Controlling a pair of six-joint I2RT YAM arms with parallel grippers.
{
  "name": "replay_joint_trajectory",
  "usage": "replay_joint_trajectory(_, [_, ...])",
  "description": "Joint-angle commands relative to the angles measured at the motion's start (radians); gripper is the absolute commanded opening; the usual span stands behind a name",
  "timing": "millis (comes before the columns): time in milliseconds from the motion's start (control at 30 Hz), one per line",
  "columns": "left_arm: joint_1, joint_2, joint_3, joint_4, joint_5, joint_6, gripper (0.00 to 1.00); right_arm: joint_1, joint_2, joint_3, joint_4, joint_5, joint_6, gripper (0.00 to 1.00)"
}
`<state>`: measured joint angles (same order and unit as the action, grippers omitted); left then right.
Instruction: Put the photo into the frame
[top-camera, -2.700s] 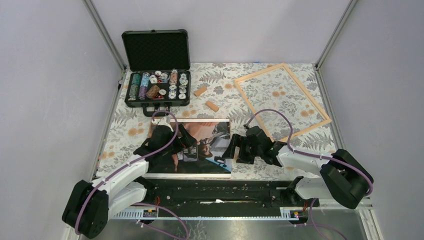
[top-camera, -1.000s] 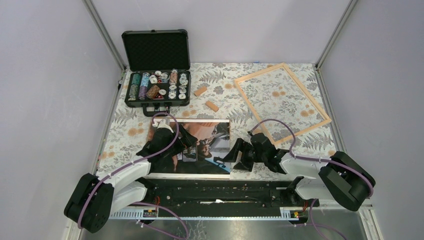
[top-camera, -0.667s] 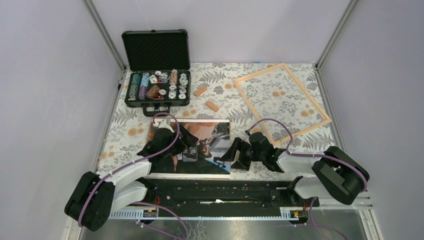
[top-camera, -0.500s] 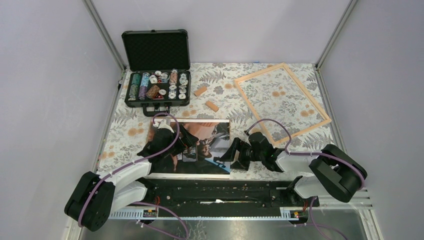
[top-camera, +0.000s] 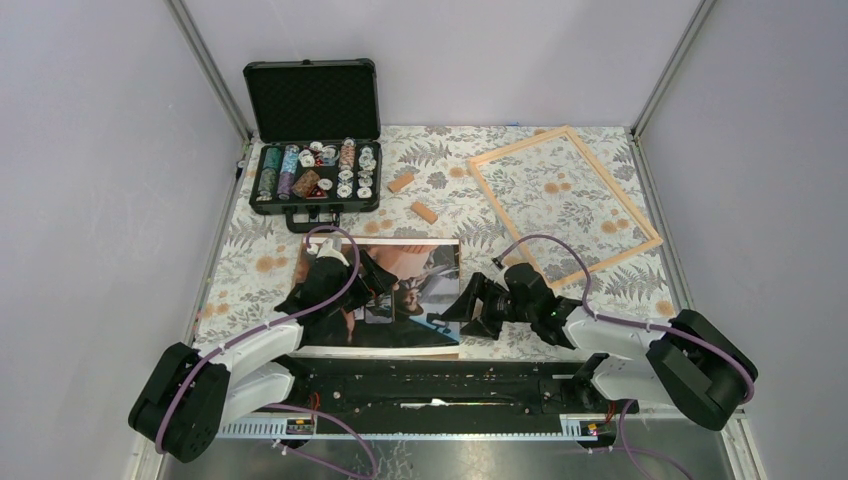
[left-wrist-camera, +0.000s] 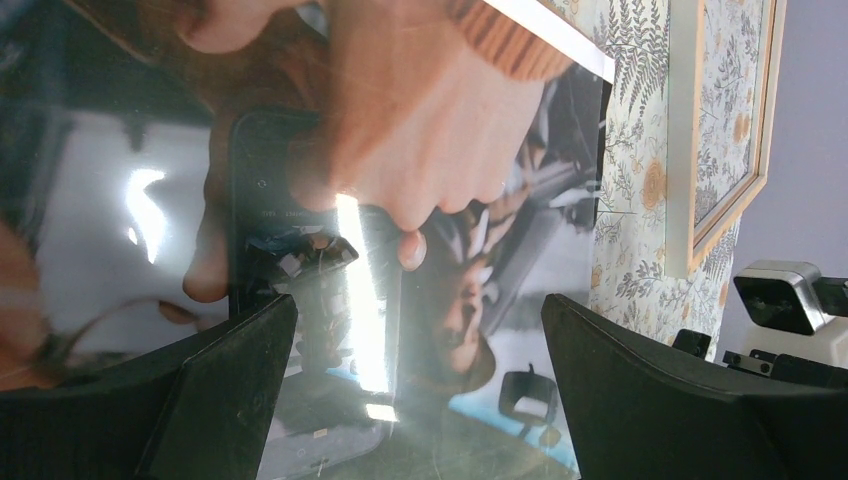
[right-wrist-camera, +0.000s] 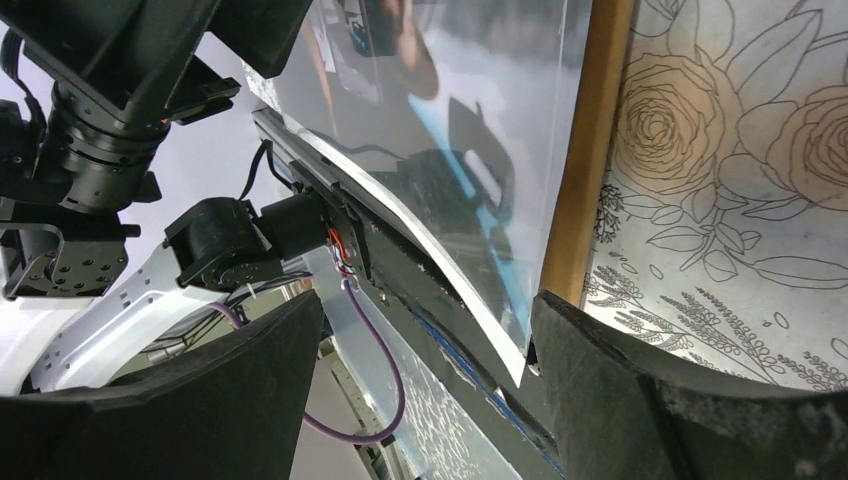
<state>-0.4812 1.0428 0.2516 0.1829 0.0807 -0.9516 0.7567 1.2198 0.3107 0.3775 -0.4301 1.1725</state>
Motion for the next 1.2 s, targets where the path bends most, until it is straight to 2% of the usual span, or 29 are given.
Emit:
replay_joint_trajectory(0, [-0.010,0.016,-0.031,-0.039,-0.004,-0.007,0.99,-0.003,-0.028,0.038,-0.021,0.000,-0.001,0.83])
replay_joint_trajectory(333, [-0.016,0.012,-0.029,-0.042,-0.007,-0.007,0.99,-0.003,-0.015,0.033,0.013,-0.007,0.001,0.84])
replay_joint_trajectory(467, [-0.016,0.015,-0.026,-0.041,-0.012,-0.007,0.99,-0.002,0.036,0.019,0.109,-0.002,0.014,0.84])
replay_joint_trajectory(733, [-0.019,0.017,-0.025,-0.043,-0.008,-0.005,0.99,-0.003,0.157,-0.040,0.411,0.034,0.116,0.79])
replay_joint_trajectory(1000, [-0.020,0.019,-0.021,-0.042,-0.012,0.001,0.99,-0.016,0.279,0.028,0.432,0.047,0.013,0.74])
replay_joint_trajectory(1167, [-0.020,-0.001,-0.026,-0.041,-0.005,0.018,0.99,-0.055,0.391,0.051,0.586,-0.034,-0.062,0.75])
